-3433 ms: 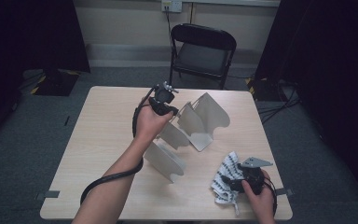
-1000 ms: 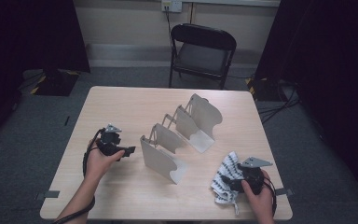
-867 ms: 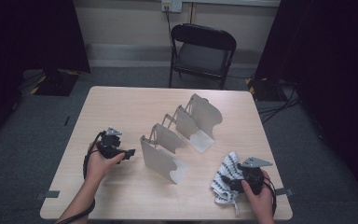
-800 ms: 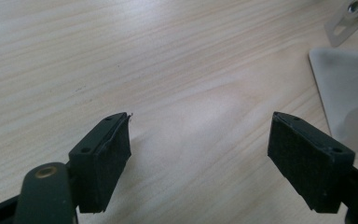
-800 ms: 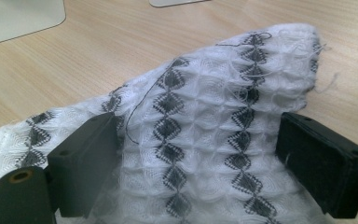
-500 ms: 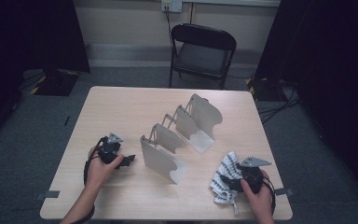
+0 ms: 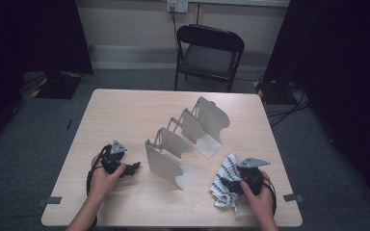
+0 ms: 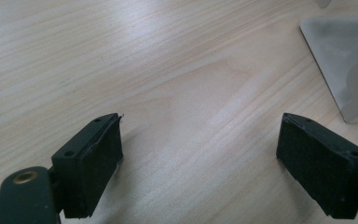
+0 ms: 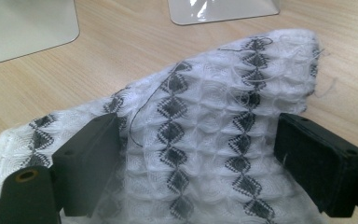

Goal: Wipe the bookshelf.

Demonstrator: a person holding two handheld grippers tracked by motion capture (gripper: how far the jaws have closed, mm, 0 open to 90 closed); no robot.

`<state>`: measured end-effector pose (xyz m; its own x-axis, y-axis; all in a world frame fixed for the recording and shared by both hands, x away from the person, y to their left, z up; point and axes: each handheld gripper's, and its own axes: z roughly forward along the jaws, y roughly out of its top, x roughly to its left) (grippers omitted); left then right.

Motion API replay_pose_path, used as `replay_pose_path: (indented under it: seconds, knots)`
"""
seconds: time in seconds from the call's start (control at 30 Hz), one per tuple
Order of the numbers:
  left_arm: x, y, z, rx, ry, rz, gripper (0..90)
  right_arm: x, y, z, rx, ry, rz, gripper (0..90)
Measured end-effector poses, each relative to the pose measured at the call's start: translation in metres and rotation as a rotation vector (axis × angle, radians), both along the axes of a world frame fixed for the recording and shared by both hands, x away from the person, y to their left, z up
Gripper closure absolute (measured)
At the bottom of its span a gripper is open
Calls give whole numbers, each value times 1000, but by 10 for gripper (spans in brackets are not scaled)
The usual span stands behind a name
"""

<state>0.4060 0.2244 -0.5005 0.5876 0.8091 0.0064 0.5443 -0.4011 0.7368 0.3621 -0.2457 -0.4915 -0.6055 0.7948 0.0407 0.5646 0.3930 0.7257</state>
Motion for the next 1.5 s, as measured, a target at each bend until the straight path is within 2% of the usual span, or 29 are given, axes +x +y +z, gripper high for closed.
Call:
replay_pose_path:
  seconds: [0.17,0.3,0.5,0.53,0.6,0.67,0.77,0.93,1.07,1.2,1.23,1.27,1.33,1.43,1.5]
  knots:
    - [-1,-1,0,-5,0,12,139,-4,-3,4,4,-3,-2,140]
    - [-1,0,0,-3,0,4,137,-15,-8,16,26,-11,30,144]
    - [-1,0,0,-3,0,5,137,-22,-18,24,49,-25,32,143]
    - [-1,0,0,-3,-1,6,137,-25,-21,24,37,-16,39,147]
    - [-1,0,0,-3,-1,6,137,-28,-23,25,7,-13,37,188]
    - [-1,0,0,-4,0,5,137,-32,-24,25,14,-23,45,255]
    - [-1,0,0,-3,-1,6,137,-34,-25,25,17,-15,45,250]
    - [-1,0,0,-5,0,7,137,-30,-17,23,30,-23,37,256]
    - [-1,0,0,-5,0,7,137,-20,-8,23,32,-22,25,293]
    - [-1,0,0,-4,-1,7,137,-12,-1,22,37,-18,36,339]
    - [-1,0,0,-4,0,7,137,-5,8,18,20,-5,66,381]
    - [-1,0,0,-4,0,7,137,-5,8,18,20,-5,66,381]
    - [-1,0,0,-5,0,7,137,2,20,13,9,-1,83,391]
    - [-1,0,0,-5,0,7,137,5,30,9,12,12,114,379]
    - [-1,0,0,-4,0,7,137,5,40,8,5,2,140,345]
